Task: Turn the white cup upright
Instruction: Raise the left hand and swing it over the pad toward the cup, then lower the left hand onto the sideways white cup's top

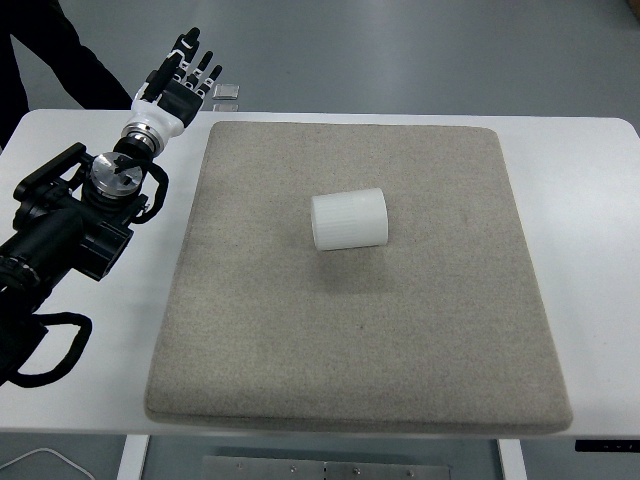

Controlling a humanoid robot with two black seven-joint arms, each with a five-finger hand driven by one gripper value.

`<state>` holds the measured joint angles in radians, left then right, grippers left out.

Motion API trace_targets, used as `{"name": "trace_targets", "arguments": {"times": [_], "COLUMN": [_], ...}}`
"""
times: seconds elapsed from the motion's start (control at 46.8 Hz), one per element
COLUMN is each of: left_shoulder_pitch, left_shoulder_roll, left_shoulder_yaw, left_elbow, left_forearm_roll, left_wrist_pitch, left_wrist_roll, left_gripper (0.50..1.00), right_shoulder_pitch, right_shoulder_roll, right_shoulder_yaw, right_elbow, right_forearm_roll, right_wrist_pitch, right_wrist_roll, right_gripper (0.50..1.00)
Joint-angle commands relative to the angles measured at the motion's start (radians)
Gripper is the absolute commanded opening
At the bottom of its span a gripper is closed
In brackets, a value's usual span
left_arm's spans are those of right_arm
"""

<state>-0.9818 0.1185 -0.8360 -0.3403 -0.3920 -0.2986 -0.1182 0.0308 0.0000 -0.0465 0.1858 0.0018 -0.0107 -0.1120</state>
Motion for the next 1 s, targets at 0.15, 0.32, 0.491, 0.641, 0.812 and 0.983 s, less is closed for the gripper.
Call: {"name": "trace_targets", "arguments": {"times": [0.15,0.32,0.491,0.641,0.812,0.983], "left_shoulder_pitch": [-0.018,-0.032,-0.075,-0.11,-0.127,-0.136], "left_shoulder_roll": [0.012,0.013,0.021,0.078,0.11,0.158], "left_shoulder_yaw": [0.124,0.144,0.146,0.144,0.144,0.161], "left_elbow": [-0.002,-0.005,-0.029,-0.115,-0.258,-0.396], "left_forearm_roll": [0.01,0.064,0.362,0.66,0.935,1.221], "left_wrist_pitch": [-0.089,-0.145,-0.158,-0.191,-0.189,-0.189], "left_wrist_roll": [0.009,0.006,0.009,0.009,0.014,0.071], "left_gripper": [0.996,0.996,0.994,0.994,0.99,0.988], "right_shoulder_pitch": [0.0,0.0,0.0,0.0,0.0,0.0], "right_shoulder_roll": [0.0,0.0,0.0,0.0,0.0,0.0], "right_shoulder_yaw": [-0.001,-0.001,0.0,-0.001,0.0,0.0], "right_elbow": [0.0,0.0,0.0,0.0,0.0,0.0], "right_forearm_roll": [0.0,0.0,0.0,0.0,0.0,0.0], "right_wrist_pitch": [0.0,0.0,0.0,0.0,0.0,0.0], "right_wrist_roll": [0.0,0.0,0.0,0.0,0.0,-0.002], "right_gripper": [0.93,0.93,0.93,0.93,0.93,0.93]}}
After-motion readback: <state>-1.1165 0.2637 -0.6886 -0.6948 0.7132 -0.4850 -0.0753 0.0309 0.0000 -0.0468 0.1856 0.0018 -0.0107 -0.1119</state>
